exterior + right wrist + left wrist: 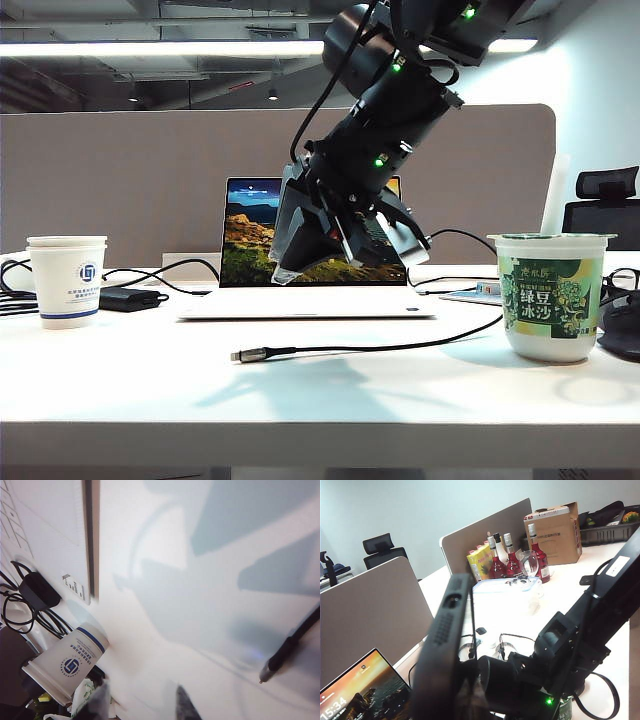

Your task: Pick up the black phone, pick up the charger plug, insert the charger plug into the phone's charging port, and finally place the connected phone back on the desk.

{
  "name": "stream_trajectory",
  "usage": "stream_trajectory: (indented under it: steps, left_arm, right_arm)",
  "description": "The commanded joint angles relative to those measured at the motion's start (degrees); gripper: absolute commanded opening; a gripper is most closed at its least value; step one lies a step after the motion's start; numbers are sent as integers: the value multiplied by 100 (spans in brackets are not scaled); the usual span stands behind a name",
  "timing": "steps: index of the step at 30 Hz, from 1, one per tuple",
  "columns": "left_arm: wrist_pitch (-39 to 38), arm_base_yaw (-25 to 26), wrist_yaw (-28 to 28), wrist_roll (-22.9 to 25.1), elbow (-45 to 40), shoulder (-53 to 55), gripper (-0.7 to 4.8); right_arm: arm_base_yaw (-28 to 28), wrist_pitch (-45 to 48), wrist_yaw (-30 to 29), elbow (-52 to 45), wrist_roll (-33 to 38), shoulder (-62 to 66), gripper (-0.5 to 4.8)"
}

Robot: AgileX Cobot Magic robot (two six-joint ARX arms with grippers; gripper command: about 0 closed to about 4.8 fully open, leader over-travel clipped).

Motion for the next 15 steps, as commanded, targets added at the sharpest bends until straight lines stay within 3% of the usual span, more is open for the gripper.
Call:
stream_trajectory:
  steps: [1,4,8,11,12,13,14,15]
  left_arm:
    - [232,-2,-17,-13,44,-37,-6]
    - [232,-2,-15,-13,44,-46,-6]
    - [234,-2,-17,-13,44,-46,-6]
    - [234,-2,-17,-13,44,-48,-6]
    - [234,-2,-17,-13,44,-48,-6]
    - [234,-2,-17,-13,44,-48,-6]
    - [234,-2,-15,-13,44,-48,-6]
    - [234,-2,-17,-13,44,-48,-6]
  right_arm:
    - [-22,96,-24,13,24,-31,167]
    - [-22,87,-208,13,90,-31,167]
    - [-22,2,-354,13,1178,-31,167]
    - [-13,31,-289,20,1226,-31,161]
    - [-13,-11,-293,20,1226,-31,125]
    - [-13,-81,-302,22,1226,-31,40]
    - [-13,-133,-304,31,1226,-35,-12]
    - [-13,-459,-319,164,1226,-35,-8]
